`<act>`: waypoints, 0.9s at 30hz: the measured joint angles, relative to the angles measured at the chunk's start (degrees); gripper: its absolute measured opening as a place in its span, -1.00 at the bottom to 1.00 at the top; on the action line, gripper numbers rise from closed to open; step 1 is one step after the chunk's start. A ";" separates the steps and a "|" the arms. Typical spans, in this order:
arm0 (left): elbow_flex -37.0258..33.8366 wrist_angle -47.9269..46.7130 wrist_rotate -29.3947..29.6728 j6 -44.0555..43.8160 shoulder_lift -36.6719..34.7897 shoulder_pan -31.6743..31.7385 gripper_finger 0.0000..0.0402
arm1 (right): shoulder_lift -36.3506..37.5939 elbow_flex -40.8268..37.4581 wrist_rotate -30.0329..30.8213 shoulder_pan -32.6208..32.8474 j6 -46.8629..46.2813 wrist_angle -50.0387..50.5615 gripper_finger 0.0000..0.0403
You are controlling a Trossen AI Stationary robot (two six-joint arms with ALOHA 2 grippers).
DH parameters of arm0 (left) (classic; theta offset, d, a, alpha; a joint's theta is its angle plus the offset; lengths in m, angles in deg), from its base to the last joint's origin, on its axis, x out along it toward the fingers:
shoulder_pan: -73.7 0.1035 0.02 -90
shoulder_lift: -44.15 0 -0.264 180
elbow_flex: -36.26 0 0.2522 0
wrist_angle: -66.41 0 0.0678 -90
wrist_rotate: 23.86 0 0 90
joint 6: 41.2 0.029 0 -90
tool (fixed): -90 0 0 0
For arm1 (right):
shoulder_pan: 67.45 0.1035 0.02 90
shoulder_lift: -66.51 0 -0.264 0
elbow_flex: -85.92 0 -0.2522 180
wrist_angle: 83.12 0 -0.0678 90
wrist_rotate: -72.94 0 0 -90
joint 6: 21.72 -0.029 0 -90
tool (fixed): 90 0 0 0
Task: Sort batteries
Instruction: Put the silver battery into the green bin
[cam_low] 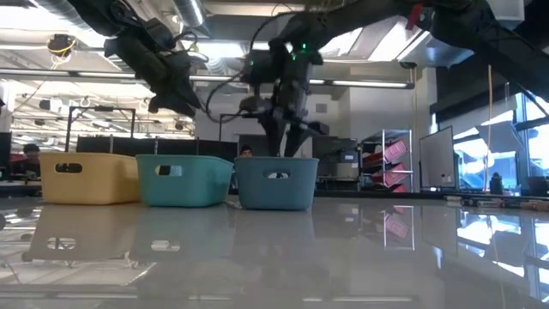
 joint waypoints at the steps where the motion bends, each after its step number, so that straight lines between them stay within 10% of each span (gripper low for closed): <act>1: 0.00 0.00 -0.61 0.69 0.01 0.00 -0.15 | -0.02 -1.73 -0.81 -0.18 -1.53 -3.69 -0.30; 27: 0.00 0.28 -2.47 3.76 0.08 -0.11 -0.15 | -1.72 -7.65 12.00 -0.68 -1.22 -15.27 -0.30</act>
